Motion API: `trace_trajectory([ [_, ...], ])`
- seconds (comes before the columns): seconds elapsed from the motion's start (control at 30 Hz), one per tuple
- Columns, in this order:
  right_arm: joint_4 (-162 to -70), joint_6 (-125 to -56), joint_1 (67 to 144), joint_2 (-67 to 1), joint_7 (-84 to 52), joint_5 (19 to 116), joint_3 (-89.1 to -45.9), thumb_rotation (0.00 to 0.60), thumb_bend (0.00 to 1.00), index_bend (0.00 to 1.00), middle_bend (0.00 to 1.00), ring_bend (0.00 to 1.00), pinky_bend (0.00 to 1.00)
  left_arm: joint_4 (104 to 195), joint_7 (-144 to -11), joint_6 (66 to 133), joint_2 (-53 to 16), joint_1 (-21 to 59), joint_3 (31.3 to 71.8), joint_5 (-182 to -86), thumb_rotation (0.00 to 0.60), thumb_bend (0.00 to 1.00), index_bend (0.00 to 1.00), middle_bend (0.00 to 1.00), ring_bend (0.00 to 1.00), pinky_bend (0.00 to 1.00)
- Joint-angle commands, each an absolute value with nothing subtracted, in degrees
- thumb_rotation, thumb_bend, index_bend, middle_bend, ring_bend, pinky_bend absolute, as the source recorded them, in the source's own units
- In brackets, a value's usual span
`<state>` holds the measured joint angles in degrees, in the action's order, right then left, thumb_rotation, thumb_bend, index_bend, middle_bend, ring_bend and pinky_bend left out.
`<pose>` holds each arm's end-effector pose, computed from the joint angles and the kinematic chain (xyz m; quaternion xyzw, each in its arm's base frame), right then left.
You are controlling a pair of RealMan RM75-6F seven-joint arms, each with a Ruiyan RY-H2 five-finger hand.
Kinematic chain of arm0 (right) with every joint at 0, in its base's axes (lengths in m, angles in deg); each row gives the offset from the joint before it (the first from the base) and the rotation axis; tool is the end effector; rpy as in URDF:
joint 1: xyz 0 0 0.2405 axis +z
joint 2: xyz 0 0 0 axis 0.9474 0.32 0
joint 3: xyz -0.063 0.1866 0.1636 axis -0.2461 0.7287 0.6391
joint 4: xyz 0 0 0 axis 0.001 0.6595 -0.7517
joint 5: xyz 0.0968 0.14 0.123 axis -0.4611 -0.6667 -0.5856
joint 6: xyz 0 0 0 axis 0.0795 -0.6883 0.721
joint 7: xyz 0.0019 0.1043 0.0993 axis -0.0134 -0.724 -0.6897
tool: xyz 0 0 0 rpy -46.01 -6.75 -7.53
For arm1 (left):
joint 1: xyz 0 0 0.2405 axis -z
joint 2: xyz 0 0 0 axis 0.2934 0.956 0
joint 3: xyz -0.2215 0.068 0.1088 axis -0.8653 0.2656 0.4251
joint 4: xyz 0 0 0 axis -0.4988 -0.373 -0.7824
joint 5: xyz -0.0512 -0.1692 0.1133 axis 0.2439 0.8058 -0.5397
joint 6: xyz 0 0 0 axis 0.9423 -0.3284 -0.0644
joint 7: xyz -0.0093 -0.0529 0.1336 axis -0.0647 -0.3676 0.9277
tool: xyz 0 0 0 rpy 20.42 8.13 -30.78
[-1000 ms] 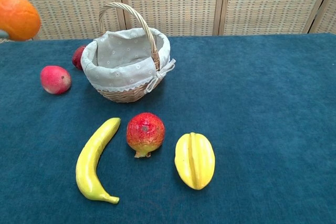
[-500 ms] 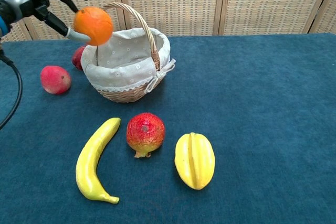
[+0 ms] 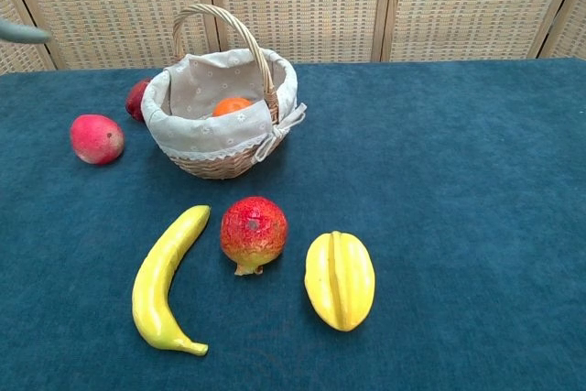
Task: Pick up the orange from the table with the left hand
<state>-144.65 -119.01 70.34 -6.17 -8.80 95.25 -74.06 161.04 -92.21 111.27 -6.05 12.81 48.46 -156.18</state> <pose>-0.2826 -0.1516 0.1987 0.5795 -0.3453 0.3984 0.6215 -0.2117 0.3334 0.1385 -0.6127 -0.3496 -0.5545 0.4416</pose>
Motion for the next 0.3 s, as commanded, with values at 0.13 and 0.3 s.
trace_trajectory([
  [0.13, -144.7, -119.6, 70.1, -6.2, -8.4, 96.9, -74.8, 0.6, 0.0, 0.0, 0.0, 0.0, 0.0, 174.4, -83.3, 119.8, 5.9, -2.0, 56.9, -153.0, 0.6, 0.0, 0.0, 0.0, 0.0, 0.0],
  [0.3, -144.6, -120.5, 69.7, -6.4, -8.0, 97.9, -75.0, 0.6, 0.0, 0.0, 0.0, 0.0, 0.0, 177.7, -80.3, 123.0, 6.7, -7.1, 59.6, -152.5, 0.6, 0.0, 0.0, 0.0, 0.0, 0.0],
])
